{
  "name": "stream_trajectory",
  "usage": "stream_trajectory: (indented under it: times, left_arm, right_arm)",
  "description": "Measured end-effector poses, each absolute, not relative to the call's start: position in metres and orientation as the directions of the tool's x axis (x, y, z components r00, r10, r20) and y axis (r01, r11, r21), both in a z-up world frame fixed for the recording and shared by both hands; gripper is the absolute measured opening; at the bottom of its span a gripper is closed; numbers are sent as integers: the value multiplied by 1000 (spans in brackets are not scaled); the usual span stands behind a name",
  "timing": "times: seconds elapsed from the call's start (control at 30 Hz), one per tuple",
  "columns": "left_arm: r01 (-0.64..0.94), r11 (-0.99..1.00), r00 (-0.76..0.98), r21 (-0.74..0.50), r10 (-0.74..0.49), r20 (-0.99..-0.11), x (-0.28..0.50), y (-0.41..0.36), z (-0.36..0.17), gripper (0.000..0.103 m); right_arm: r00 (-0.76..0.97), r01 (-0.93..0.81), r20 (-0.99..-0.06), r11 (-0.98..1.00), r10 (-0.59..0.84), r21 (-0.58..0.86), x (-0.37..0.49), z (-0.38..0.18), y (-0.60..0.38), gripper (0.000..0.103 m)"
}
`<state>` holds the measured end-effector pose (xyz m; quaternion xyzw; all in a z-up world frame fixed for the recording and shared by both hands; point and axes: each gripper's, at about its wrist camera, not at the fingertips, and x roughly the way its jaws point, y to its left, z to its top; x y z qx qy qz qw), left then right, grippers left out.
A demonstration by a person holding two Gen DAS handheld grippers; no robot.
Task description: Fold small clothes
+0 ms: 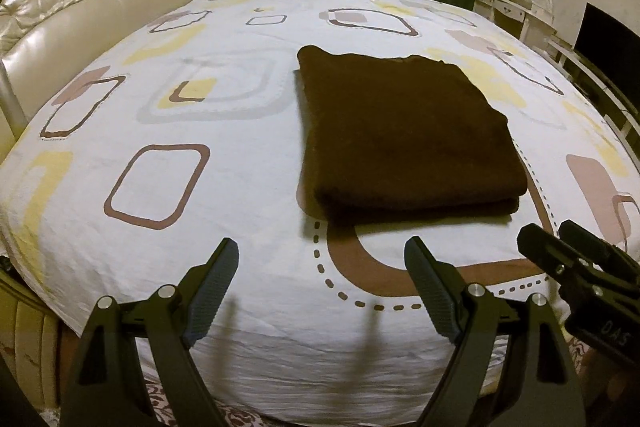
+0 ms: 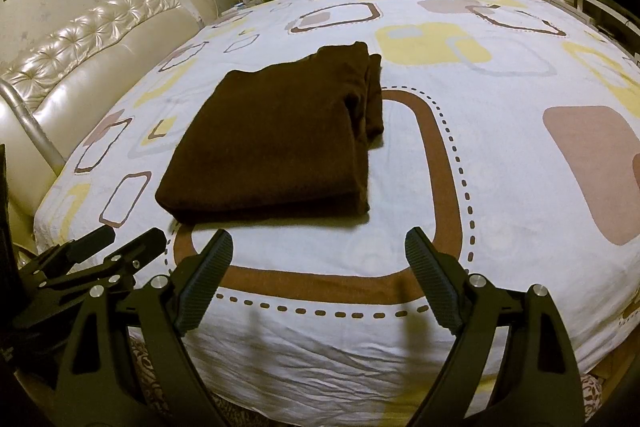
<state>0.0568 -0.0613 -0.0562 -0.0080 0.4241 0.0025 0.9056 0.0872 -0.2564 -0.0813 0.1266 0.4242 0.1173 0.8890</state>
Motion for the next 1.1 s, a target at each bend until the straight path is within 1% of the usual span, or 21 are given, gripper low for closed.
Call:
stream_trajectory:
  times: [0.33, 0.97, 1.03, 1.1]
  left_arm:
    - [-16, 1000, 652, -5, 6, -758, 56, -63, -53, 86]
    - [-18, 1000, 650, -12, 2, -760, 56, -68, -52, 86]
    - [-21, 1000, 650, -7, 9, -760, 56, -69, -52, 86]
    - [-34, 999, 642, 32, 47, -765, 57, -72, -53, 87]
  right_arm:
    - [608, -102, -727, 940, 319, 327, 84, -83, -253, 88]
    - [607, -101, -727, 938, 323, 333, 82, -86, -252, 88]
    - [606, -100, -726, 937, 323, 334, 82, -86, -252, 88]
    - [607, -99, -726, 937, 323, 334, 81, -86, -251, 88]
